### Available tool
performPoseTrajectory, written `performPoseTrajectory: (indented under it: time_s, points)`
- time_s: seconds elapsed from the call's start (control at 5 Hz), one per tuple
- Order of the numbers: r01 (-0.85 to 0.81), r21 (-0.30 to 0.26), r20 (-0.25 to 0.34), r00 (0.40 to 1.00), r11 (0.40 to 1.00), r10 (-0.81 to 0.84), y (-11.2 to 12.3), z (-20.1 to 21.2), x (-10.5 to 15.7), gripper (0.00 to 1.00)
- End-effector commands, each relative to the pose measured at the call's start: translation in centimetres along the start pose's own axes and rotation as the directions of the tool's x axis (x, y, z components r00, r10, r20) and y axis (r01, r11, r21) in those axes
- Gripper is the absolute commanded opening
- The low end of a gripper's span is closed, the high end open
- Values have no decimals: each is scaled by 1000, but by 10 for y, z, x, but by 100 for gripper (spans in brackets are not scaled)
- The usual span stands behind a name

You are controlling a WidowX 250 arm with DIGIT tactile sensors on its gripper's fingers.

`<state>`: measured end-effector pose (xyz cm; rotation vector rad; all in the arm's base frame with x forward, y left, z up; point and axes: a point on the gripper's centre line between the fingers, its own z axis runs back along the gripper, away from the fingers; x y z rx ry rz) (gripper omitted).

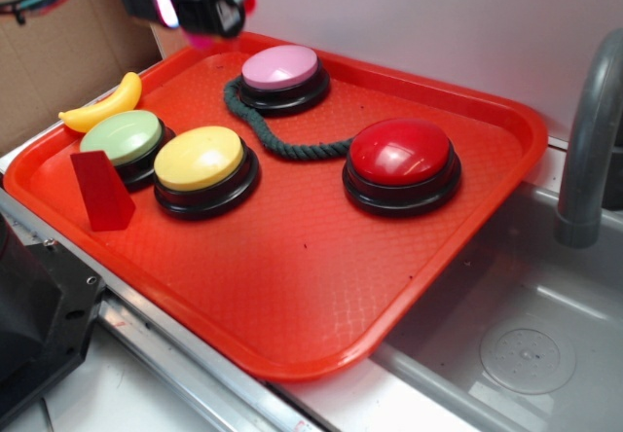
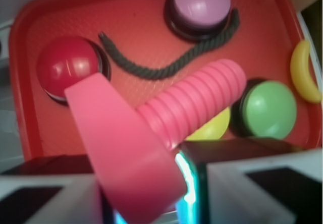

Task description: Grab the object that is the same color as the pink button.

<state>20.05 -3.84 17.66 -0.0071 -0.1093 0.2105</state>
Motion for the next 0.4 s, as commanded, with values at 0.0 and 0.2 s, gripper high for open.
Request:
performPoseTrajectory:
  time_s: [0.0,0.2]
  points:
    - [76,-28,70,995,997,-74,25,39,17,0]
    - [92,-29,-51,994,995,-94,27,36,11,0]
